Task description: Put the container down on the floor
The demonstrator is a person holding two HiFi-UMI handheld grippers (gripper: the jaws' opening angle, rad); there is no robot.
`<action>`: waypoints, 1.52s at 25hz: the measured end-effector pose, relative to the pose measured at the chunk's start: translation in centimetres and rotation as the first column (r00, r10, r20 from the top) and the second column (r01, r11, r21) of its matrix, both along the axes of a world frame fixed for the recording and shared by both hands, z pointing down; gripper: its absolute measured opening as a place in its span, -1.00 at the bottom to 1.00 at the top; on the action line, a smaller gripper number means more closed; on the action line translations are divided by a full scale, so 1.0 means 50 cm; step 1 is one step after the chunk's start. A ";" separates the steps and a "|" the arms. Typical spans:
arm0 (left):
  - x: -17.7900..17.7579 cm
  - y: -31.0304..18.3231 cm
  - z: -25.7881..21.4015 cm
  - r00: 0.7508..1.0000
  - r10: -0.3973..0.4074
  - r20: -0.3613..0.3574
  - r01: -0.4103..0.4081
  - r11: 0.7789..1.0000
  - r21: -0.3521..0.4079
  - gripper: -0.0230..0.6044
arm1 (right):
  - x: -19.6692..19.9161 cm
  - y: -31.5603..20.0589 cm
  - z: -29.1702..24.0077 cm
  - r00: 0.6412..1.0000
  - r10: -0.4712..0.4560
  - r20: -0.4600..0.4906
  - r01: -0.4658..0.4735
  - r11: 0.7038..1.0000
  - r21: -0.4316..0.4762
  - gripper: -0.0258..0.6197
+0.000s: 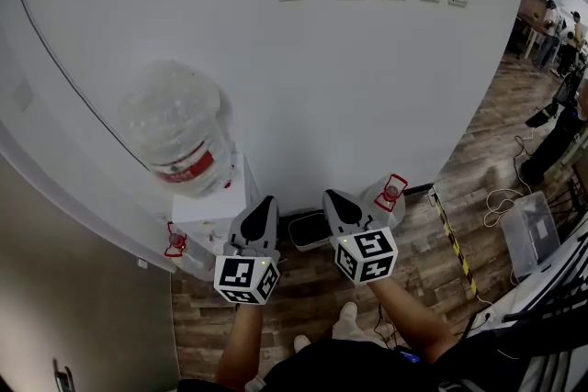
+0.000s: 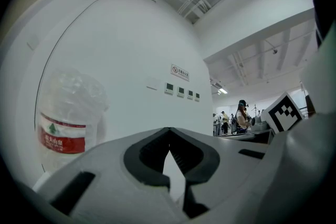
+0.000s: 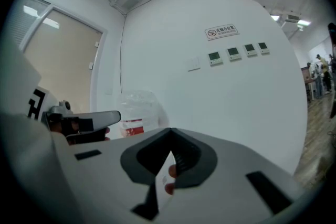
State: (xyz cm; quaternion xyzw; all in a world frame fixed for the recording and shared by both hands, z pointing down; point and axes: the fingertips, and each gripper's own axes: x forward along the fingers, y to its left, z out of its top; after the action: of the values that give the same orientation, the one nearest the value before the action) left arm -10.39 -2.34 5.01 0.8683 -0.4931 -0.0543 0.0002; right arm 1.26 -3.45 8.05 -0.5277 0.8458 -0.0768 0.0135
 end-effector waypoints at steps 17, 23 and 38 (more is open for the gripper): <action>-0.112 0.117 -0.024 0.998 0.059 -0.015 -0.059 0.998 0.035 -0.87 | -0.117 0.117 -0.033 0.999 0.043 -0.018 -0.042 0.998 0.040 -0.83; -0.126 0.143 -0.027 0.996 0.085 -0.016 -0.085 0.996 0.040 -0.87 | -0.137 0.145 -0.042 0.998 0.056 -0.022 -0.055 0.997 0.053 -0.83; -0.116 0.163 -0.048 0.996 0.088 -0.025 -0.087 0.994 0.064 -0.87 | -0.133 0.164 -0.065 0.999 0.047 -0.025 -0.045 0.996 0.072 -0.83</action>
State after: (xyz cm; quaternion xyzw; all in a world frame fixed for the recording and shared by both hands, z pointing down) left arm -16.17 5.79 2.59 0.8877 -0.4526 -0.0820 -0.0180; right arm -5.39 4.77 4.81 -0.5473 0.8357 -0.0390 0.0230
